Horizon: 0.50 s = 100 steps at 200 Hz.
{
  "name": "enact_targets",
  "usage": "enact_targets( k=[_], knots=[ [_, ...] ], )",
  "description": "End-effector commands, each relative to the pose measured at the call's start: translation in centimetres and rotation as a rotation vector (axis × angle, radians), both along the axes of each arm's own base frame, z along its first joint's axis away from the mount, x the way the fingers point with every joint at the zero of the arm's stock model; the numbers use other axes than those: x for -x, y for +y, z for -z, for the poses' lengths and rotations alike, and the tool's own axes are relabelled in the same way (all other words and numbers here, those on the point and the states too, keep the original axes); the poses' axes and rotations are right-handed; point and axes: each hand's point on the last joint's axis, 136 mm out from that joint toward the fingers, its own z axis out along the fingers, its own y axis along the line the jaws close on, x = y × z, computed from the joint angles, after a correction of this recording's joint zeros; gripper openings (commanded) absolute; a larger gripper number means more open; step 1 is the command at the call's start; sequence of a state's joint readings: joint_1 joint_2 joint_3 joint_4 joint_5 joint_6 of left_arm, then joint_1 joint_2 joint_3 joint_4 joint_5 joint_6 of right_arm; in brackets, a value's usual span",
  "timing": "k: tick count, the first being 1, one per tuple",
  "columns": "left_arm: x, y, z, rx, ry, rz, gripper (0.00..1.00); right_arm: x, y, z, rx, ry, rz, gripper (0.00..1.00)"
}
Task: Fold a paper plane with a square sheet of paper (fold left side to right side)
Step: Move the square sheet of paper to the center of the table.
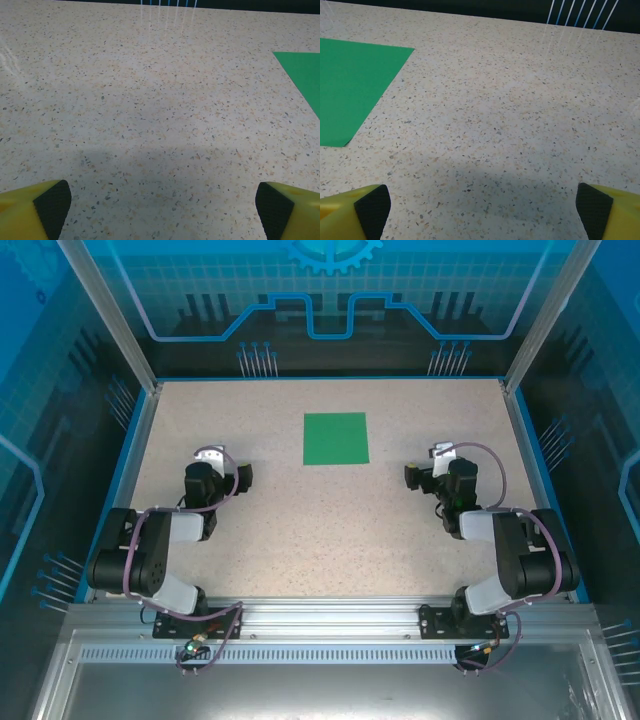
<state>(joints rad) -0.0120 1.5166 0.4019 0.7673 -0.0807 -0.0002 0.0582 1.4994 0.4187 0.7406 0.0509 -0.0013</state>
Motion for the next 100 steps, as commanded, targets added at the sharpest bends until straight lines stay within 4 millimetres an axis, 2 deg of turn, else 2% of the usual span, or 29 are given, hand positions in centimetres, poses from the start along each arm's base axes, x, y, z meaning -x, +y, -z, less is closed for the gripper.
enact_targets(
  k=[1, 100],
  knots=[
    [-0.62, -0.12, -0.98, 0.009, -0.028, 0.014, 0.99, -0.5, 0.1, -0.54, 0.003, -0.012, -0.012, 0.99],
    [-0.62, -0.11, -0.89, 0.012, -0.024, 0.013, 0.99, -0.56, 0.15, -0.63, -0.004, -0.013, -0.017, 0.99]
  ],
)
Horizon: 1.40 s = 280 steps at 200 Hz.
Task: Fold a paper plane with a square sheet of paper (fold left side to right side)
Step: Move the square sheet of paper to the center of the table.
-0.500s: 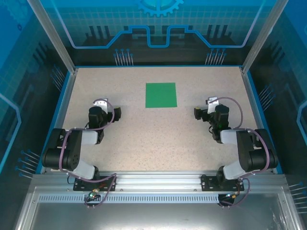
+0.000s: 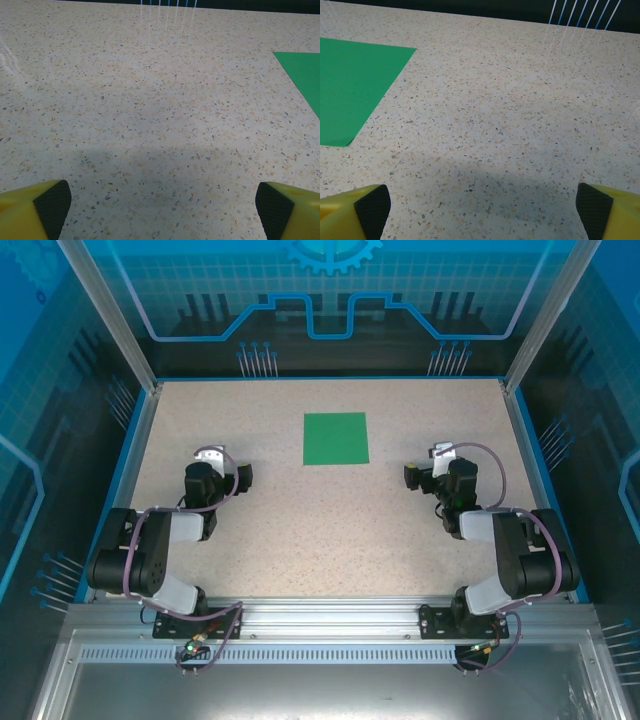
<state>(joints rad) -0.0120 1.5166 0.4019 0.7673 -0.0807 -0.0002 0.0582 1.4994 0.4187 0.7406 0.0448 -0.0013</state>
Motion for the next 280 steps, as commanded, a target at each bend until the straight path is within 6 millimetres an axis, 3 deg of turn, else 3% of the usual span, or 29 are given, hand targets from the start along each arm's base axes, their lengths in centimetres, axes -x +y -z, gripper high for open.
enact_targets(
  k=[1, 60, 81, 109, 129, 147, 151, 166, 187, 233, 264, 269, 278, 280],
  knots=[
    [-0.6, -0.1, -0.9, 0.012, -0.025, 0.012, 0.99, -0.6, 0.0, -0.6, -0.002, -0.013, -0.011, 0.99],
    [-0.5, 0.4, -1.7, 0.01, -0.026, -0.018, 0.99, -0.5, -0.8, -0.9, -0.024, -0.013, 0.017, 0.99],
    [0.0, 0.2, -4.9, 0.037, 0.048, -0.039, 0.99, -0.3, -2.2, -2.8, -0.01, 0.019, 0.115, 0.99],
    [0.8, -0.9, -9.1, 0.204, 0.123, -0.109, 0.99, 0.6, -0.6, -4.9, 0.001, 0.15, 0.128, 0.99],
    [1.6, -3.4, -9.9, 0.351, 0.215, -0.098, 0.99, 1.4, 2.3, -5.4, 0.002, 0.274, 0.113, 0.99],
    [2.5, -6.5, -9.2, 0.446, 0.314, -0.042, 0.99, 2.3, 5.9, -5.2, 0.038, 0.343, 0.068, 0.99],
    [2.7, -7.2, -9.0, 0.459, 0.336, -0.026, 0.99, 1.9, 6.8, -6.0, 0.034, 0.335, 0.063, 0.99],
    [3.3, -9.6, -8.6, 0.479, 0.391, 0.032, 0.99, 1.8, 9.9, -6.0, 0.023, 0.361, 0.033, 0.99],
    [4.0, -12.3, -8.2, 0.492, 0.427, 0.102, 0.99, 0.6, 14.4, -5.3, 0.01, 0.4, -0.004, 0.99],
    [4.6, -13.8, -7.5, 0.479, 0.463, 0.133, 0.99, -5.4, 21.3, -2.3, 0.042, 0.483, 0.033, 0.99],
    [5.4, -14.0, -7.7, 0.472, 0.473, 0.146, 0.99, -9.3, 23.8, 0.2, 0.011, 0.531, 0.095, 0.99],
    [5.5, -14.0, -7.8, 0.473, 0.47, 0.149, 0.99, -9.5, 23.8, 1.3, 0.024, 0.556, 0.114, 0.99],
    [5.7, -14.0, -8.0, 0.473, 0.466, 0.151, 0.99, -10.3, 24.1, 1.4, 0.018, 0.559, 0.144, 0.99],
    [5.7, -14.0, -8.1, 0.475, 0.465, 0.152, 0.99, -10.4, 24.1, 2.5, 0.031, 0.576, 0.154, 0.99]
  ],
)
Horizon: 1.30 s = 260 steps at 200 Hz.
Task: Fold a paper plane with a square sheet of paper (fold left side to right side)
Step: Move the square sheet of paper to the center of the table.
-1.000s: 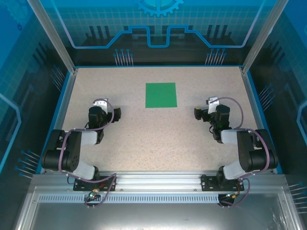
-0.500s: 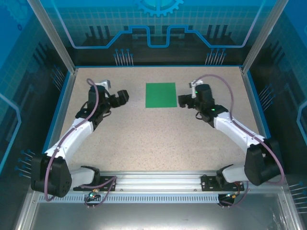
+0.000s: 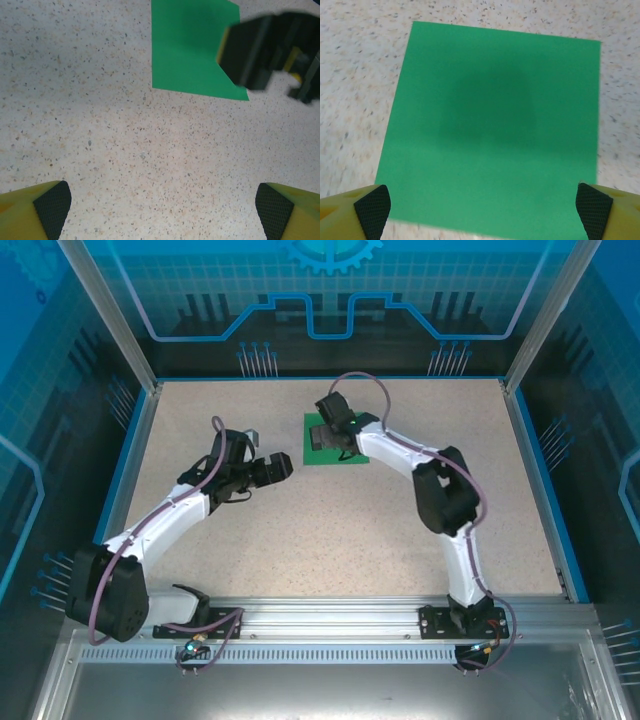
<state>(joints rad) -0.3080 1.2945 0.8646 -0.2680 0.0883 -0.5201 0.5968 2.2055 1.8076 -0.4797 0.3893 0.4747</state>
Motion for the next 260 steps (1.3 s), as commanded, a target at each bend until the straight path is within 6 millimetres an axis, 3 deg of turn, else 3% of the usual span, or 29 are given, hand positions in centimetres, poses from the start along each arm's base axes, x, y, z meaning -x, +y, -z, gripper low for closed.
enact_targets(
  k=[1, 38, 80, 135, 197, 201, 237, 260],
  knots=[
    [0.9, -0.5, -1.3, 0.026, -0.004, 0.022, 0.99, -0.4, -0.2, 3.0, 0.05, 0.095, 0.107, 0.99],
    [1.6, -0.5, -1.7, 0.04, -0.011, 0.026, 0.99, -1.1, 0.4, 7.2, 0.082, 0.188, 0.16, 0.99],
    [1.9, -0.3, -1.8, 0.013, -0.006, 0.042, 0.99, 1.0, -0.3, 8.6, 0.116, 0.265, 0.212, 0.99],
    [1.8, -0.1, -2.0, 0.002, -0.022, 0.035, 0.99, 5.3, -0.9, 8.9, 0.171, 0.326, 0.265, 0.99],
    [1.9, 0.2, -1.3, -0.022, 0.0, 0.034, 0.99, 13.2, -0.3, 9.9, 0.206, 0.354, 0.292, 0.99],
    [1.9, 0.2, -1.2, -0.022, 0.004, 0.033, 0.99, 13.6, 0.0, 9.0, 0.187, 0.342, 0.288, 0.99],
    [2.0, 0.2, -0.7, -0.016, 0.025, 0.023, 0.99, 17.5, 0.0, 7.9, 0.169, 0.329, 0.295, 0.99],
    [2.0, 0.2, -0.6, -0.01, 0.033, 0.014, 0.99, 18.5, 0.6, 6.6, 0.152, 0.308, 0.268, 0.99]
  ],
)
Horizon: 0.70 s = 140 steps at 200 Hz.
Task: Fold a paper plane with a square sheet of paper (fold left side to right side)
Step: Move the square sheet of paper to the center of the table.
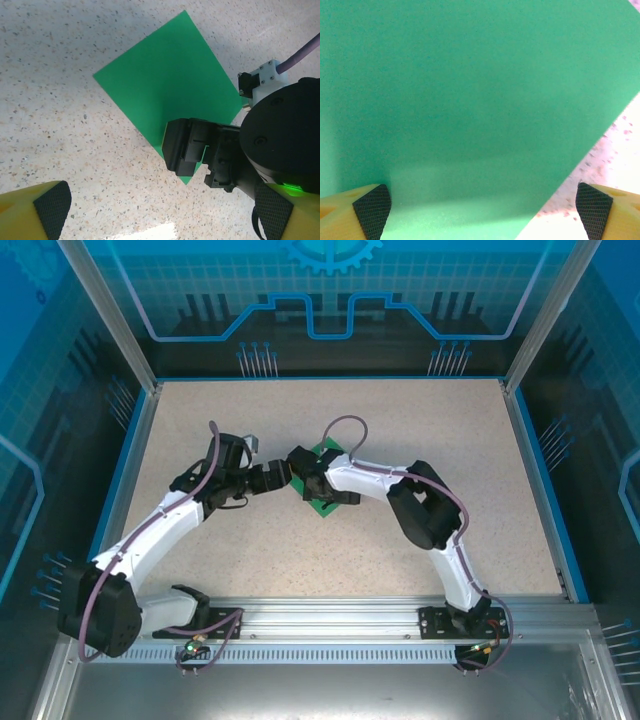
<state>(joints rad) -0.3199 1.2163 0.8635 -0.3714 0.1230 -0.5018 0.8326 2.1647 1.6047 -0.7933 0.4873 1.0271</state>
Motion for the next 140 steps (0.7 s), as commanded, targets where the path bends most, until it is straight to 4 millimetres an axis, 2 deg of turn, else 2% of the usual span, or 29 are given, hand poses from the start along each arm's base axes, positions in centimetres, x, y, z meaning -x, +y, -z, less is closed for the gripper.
enact_targets(
  k=[1, 22, 48, 70, 81, 108, 122, 140],
  knots=[
    [-0.5, 0.5, 0.3, -0.015, 0.008, -0.035, 0.99, 3.5, 0.2, -0.4, 0.035, 0.037, -0.024, 0.99],
    [-0.6, 0.3, 0.3, 0.001, 0.021, -0.04, 0.99, 2.9, 1.0, -2.2, -0.006, -0.011, -0.054, 0.99],
    [-0.5, -0.9, 0.1, 0.055, 0.057, -0.013, 0.99, 1.4, 1.9, -5.8, -0.056, -0.104, -0.126, 0.99],
    [-0.6, -2.2, 0.2, 0.117, 0.096, 0.02, 0.98, 0.6, 1.5, -8.0, -0.091, -0.144, -0.151, 0.99],
    [-0.7, -3.2, 0.4, 0.167, 0.122, 0.043, 0.94, 0.0, 0.9, -8.6, -0.103, -0.158, -0.152, 0.99],
    [-1.2, -5.7, 1.9, 0.284, 0.212, 0.098, 0.84, -1.6, -0.8, -7.8, -0.133, -0.136, -0.188, 0.99],
    [-1.7, -6.0, 3.2, 0.285, 0.256, 0.084, 0.79, -2.6, -2.0, -6.7, -0.172, -0.105, -0.185, 0.99],
    [-2.6, -6.1, 4.3, 0.276, 0.265, 0.07, 0.77, -3.8, -3.1, -5.6, -0.243, -0.083, -0.182, 0.99]
  ],
)
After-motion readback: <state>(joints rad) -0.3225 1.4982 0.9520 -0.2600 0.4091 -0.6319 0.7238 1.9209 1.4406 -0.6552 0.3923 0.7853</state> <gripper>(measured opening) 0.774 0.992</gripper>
